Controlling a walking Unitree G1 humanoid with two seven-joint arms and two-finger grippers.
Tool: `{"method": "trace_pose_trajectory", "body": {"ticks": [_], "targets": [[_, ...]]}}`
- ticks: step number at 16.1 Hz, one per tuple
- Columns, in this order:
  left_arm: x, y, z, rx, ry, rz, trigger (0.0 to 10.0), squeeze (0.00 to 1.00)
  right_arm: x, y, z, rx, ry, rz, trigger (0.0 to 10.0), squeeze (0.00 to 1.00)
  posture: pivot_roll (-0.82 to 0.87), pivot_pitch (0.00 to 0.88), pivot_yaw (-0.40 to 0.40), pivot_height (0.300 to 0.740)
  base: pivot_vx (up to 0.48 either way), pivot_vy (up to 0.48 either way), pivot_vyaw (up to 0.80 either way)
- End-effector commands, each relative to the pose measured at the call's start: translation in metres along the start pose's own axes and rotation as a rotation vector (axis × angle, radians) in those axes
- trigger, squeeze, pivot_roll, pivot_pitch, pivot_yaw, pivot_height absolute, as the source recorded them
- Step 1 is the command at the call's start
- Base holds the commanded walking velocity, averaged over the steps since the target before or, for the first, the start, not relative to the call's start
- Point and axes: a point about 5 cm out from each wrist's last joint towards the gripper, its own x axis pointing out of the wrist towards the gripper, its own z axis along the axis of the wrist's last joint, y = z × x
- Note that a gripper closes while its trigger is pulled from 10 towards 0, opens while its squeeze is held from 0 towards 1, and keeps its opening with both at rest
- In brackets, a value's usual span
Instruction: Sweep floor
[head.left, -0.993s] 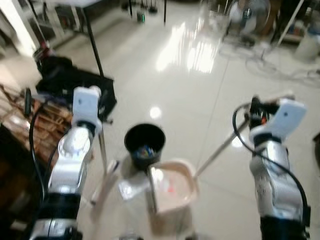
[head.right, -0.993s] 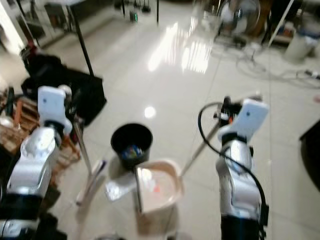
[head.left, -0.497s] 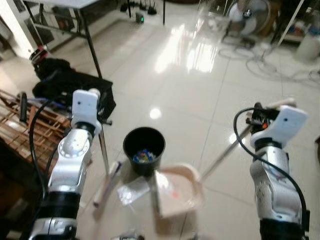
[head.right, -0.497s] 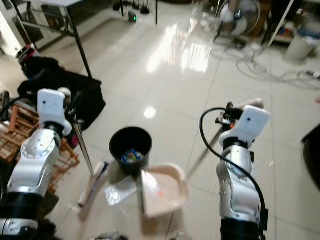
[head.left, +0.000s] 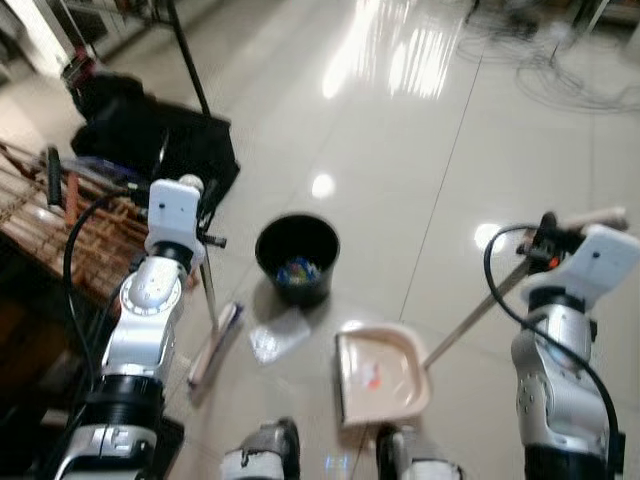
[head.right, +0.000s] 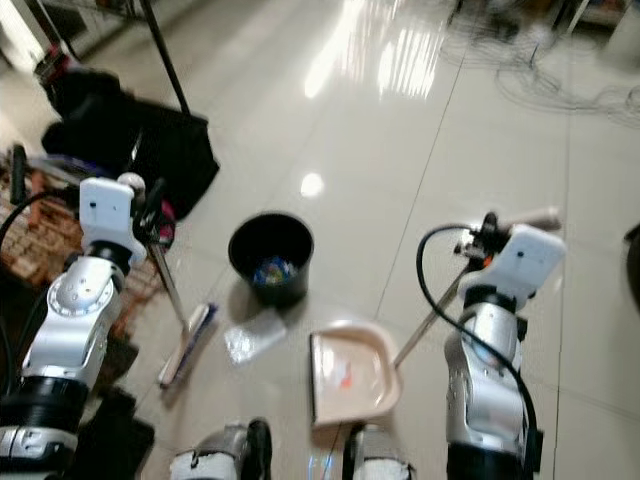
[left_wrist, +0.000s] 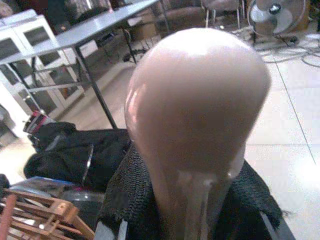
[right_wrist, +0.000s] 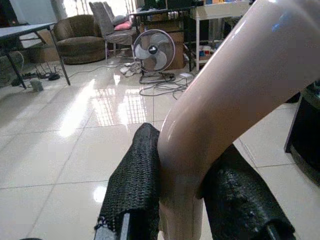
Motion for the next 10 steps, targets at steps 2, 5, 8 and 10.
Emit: {"method": "trace_pose_trajectory", "body": {"ticks": [2, 5, 8, 10], "targets": [[0.002, 0.008, 0.007, 0.018, -0.054, 0.015, 10.0, 0.0, 0.008, -0.006, 0.016, 0.001, -0.102, -0.02, 10.0, 0.0, 0.05, 0.428, 0.067, 0.74, 0.0, 0.0, 0.0], [0.011, 0.02, 0.018, 0.05, -0.128, 0.064, 10.0, 0.0, 0.023, -0.01, 0.017, -0.045, -0.142, -0.063, 10.0, 0.0, 0.08, 0.48, 0.082, 0.74, 0.0, 0.0, 0.0], [0.017, 0.028, 0.029, 0.08, -0.206, 0.09, 10.0, 0.0, 0.03, 0.0, 0.016, -0.062, -0.211, -0.043, 10.0, 0.0, 0.08, 0.488, 0.083, 0.74, 0.0, 0.0, 0.0], [0.026, 0.026, 0.033, 0.088, -0.227, 0.09, 10.0, 0.0, 0.038, 0.008, 0.02, -0.072, -0.283, -0.033, 10.0, 0.0, 0.11, 0.507, 0.095, 0.74, 0.0, 0.0, 0.0]]}}
